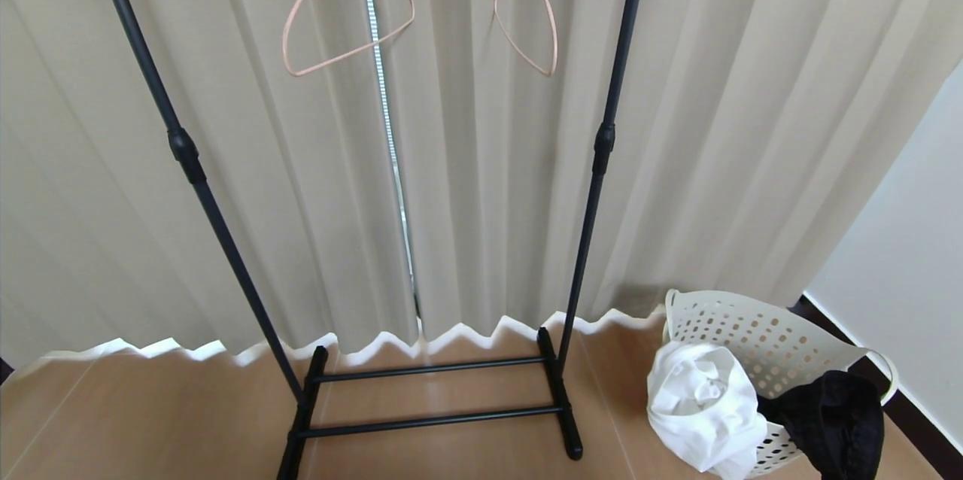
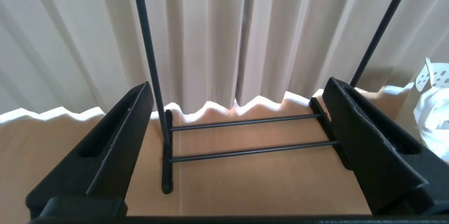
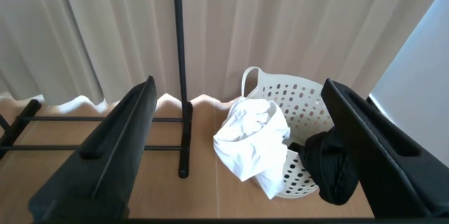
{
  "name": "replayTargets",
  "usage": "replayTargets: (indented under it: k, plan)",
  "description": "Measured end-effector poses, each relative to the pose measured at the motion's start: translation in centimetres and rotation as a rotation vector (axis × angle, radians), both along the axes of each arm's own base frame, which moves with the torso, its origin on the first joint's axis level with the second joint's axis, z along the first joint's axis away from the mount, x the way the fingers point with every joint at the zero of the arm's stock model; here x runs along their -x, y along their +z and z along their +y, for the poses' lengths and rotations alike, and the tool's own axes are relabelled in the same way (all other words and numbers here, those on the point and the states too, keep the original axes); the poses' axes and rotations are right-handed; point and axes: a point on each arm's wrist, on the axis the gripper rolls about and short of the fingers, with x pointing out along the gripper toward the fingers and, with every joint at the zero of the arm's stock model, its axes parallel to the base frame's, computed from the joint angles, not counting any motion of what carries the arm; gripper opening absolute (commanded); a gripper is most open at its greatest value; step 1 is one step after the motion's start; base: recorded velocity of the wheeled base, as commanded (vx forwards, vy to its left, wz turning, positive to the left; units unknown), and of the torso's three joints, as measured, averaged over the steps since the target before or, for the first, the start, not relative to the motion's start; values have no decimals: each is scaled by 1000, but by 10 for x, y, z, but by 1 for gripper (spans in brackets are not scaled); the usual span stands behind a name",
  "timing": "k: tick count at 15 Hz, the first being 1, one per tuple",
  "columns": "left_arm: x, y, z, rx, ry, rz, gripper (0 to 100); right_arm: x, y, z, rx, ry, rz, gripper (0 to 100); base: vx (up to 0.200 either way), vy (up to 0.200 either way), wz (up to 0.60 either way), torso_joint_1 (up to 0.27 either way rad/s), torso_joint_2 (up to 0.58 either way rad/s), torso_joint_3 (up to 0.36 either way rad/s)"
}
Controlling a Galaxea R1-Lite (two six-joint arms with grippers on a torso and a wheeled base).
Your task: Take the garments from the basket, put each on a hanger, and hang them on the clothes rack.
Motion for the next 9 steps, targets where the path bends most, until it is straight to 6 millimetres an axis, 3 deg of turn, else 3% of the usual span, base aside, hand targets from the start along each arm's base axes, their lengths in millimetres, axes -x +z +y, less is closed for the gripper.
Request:
replayTargets:
  k: [9]
  plan:
    - [0,0,0,0,1,-1,100,0,0,0,-1,0,0,100,0,0,0,-1,9,6]
